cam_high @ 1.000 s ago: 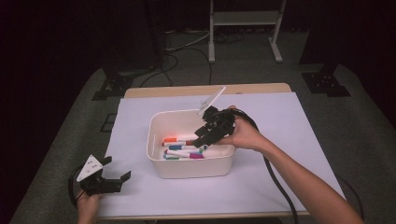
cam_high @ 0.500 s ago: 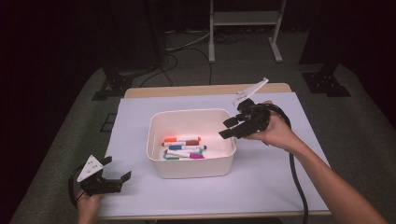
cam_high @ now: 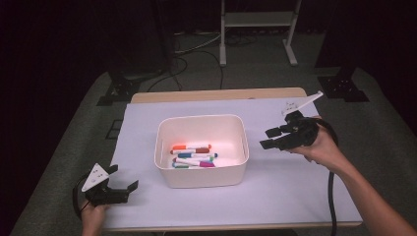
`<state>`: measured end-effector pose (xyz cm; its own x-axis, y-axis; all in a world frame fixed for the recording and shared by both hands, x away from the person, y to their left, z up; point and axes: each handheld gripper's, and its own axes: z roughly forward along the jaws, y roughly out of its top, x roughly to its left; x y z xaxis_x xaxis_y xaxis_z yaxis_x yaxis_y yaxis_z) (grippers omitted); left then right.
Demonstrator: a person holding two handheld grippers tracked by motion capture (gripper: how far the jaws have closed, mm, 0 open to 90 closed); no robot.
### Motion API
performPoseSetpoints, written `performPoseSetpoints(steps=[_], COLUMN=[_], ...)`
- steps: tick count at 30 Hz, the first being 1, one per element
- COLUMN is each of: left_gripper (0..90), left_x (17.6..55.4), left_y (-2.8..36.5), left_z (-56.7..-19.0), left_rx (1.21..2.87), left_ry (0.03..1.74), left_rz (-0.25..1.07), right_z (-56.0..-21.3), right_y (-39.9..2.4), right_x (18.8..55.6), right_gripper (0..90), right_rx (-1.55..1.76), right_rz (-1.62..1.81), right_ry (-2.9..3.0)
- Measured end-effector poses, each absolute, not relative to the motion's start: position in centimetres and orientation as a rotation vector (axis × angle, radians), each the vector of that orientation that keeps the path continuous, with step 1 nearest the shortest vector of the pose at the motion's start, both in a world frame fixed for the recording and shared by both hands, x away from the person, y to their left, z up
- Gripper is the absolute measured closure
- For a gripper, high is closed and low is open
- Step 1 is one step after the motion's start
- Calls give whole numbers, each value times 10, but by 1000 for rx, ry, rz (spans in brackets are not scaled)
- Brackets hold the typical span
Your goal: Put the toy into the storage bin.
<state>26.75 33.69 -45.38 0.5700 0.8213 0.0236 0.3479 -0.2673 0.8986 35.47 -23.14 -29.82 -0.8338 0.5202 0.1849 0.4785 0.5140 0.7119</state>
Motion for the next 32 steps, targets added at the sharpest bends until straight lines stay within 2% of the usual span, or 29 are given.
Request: performPoseSetpoints(steps=[14,24,32], left_gripper=[0,0,0], left_x=[267,267,267], left_y=[337,336,336], left_z=[-454,-454,-454], left_rx=[1853,1851,1847], left_ry=[954,955,956], left_rz=[624,629,626], right_z=[-350,-393,-413], right_y=[-284,-310,-325], right_x=[340,325,307], right_gripper=[422,398,363], right_rx=[1091,1229,1289], right_rz=[1236,1212,1253], right_ry=[2615,2565,2500])
